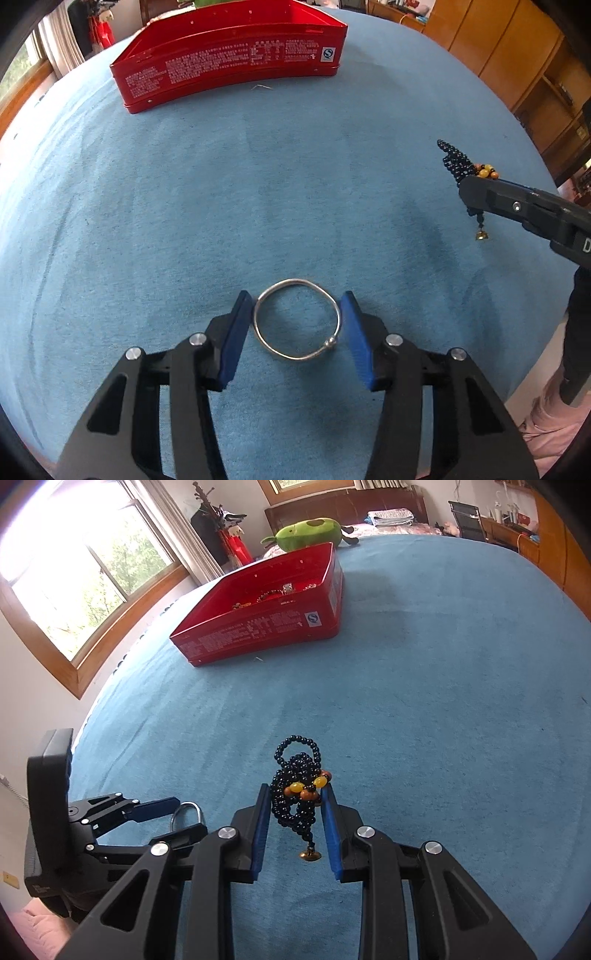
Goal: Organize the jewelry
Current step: 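Grasp the black bead necklace with the right tool while the left tool grasps the silver bangle, then carry both into the red tin and open both tools to release them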
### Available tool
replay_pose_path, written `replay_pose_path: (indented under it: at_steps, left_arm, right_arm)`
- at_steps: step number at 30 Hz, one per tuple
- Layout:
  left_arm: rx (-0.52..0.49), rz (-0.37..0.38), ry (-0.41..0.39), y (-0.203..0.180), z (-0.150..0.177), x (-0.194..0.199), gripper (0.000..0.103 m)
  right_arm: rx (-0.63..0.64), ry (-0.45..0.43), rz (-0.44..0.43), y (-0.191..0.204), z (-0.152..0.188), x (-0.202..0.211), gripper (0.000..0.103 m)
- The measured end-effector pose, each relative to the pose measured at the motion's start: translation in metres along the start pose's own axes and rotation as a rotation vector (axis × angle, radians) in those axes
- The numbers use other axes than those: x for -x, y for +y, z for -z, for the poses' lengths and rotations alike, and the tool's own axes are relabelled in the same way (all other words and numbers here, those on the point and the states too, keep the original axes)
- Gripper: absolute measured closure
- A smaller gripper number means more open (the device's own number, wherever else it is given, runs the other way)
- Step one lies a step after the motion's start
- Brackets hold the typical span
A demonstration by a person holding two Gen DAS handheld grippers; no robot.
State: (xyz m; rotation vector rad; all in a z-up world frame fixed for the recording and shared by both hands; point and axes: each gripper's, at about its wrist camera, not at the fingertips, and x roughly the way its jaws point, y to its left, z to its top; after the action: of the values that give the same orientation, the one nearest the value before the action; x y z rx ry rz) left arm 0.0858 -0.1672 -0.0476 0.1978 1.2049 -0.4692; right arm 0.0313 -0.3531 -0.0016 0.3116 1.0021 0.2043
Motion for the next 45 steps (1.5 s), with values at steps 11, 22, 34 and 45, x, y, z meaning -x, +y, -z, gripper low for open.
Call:
replay_pose_path:
  at_steps: [11, 22, 34, 45]
  left_arm:
    - [0.038, 0.031, -0.042, 0.019, -0.002, 0.016, 0.055]
    - [0.120, -0.064, -0.106, 0.067, -0.024, 0.028, 0.055]
    - [0.145, -0.071, -0.083, 0.101, -0.044, 0.000, 0.055]
    - [0.119, -0.078, -0.155, 0.105, -0.041, 0.026, 0.055]
  right_arm:
    - [0.015, 0.008, -0.006, 0.005, -0.004, -0.005, 0.076]
    - [0.047, 0.042, -0.012, 0.025, -0.020, -0.029, 0.076]
    - [0.039, 0.113, 0.013, 0.029, -0.029, -0.072, 0.076]
    - [0.051, 0.076, -0.001, 0.034, -0.044, -0.063, 0.076]
